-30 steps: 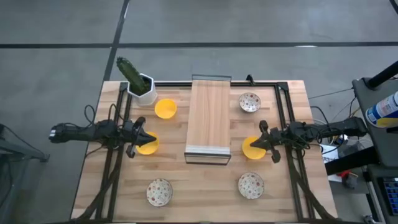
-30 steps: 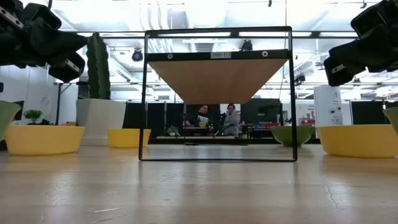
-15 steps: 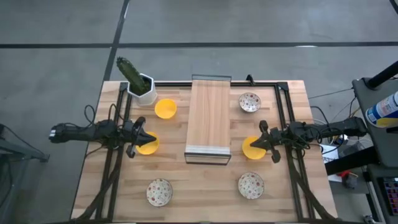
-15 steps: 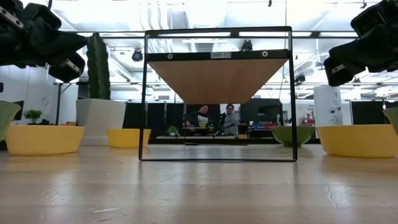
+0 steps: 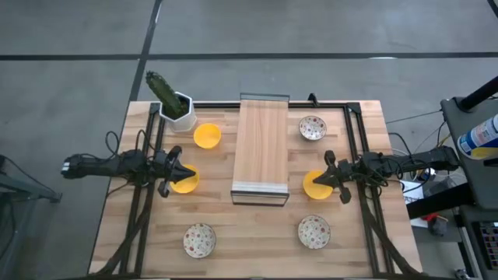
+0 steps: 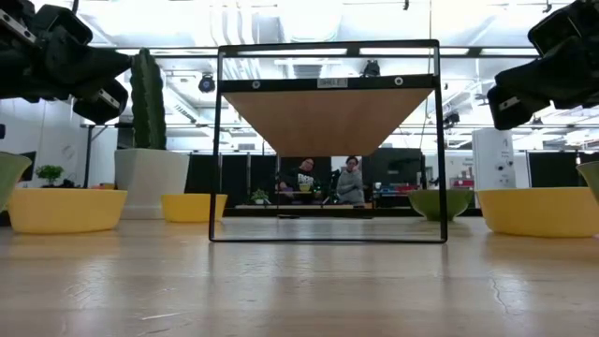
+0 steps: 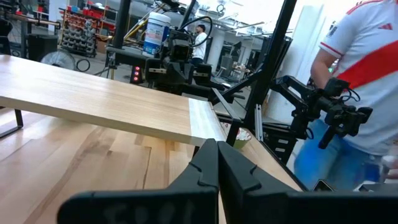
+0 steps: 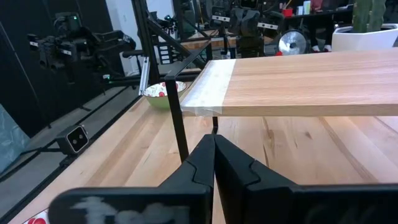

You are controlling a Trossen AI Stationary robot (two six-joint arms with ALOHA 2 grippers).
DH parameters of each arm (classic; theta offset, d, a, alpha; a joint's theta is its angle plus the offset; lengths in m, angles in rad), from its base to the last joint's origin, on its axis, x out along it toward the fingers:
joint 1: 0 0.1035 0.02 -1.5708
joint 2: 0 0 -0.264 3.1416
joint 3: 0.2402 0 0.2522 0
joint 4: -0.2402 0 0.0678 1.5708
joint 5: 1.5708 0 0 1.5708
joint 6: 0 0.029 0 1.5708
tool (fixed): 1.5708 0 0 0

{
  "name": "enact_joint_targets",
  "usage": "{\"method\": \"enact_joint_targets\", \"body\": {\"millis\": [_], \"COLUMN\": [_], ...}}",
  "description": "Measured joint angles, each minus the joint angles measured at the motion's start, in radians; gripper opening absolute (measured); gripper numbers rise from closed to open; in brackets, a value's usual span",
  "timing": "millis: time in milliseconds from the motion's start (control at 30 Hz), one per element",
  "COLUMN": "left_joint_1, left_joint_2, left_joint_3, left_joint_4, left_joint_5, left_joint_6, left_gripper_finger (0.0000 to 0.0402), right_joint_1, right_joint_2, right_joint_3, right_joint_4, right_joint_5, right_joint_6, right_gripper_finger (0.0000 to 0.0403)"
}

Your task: Pick & Place Mini bowls

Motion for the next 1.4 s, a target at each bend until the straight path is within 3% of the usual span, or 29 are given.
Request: {"method": "enact_joint_targets", "body": {"millis": [300,400,767,1000,1067,1200,1400], "left_joint_1": [0.000,0.000,0.000,0.000,0.000,0.000,0.000], "left_joint_2": [0.000,0.000,0.000,0.000,0.000,0.000,0.000], "left_joint_3": [0.000,0.000,0.000,0.000,0.000,0.000,0.000], "left_joint_4": [0.000,0.000,0.000,0.000,0.000,0.000,-0.002], "left_joint_5": [0.001,0.005,0.004,0.003,0.000,0.000,0.000], "left_joint_6": [0.000,0.000,0.000,0.000,0.000,0.000,0.000], "left_gripper_finger": [0.0000,0.0000,0.0000,0.0000,0.0000,0.0000,0.0000], "right_joint_1": [0.000,0.000,-0.001,0.000,-0.001,0.000,0.001], "right_joint_2": [0.000,0.001,-0.002,0.000,0.000,0.002,0.023], "right_joint_3": [0.000,0.000,0.001,0.001,0.001,0.001,0.066], "right_joint_4": [0.006,0.084,0.404,0.343,0.322,0.295,0.222], "right_joint_5": [0.000,0.006,0.010,0.206,0.243,0.250,0.239], "right_joint_6": [-0.054,-0.061,0.648,0.698,0.782,1.001,1.067], "right_gripper_finger": [0.0008,0.0008,0.0008,0.0008,0.0008,0.0008,0.0008]}}
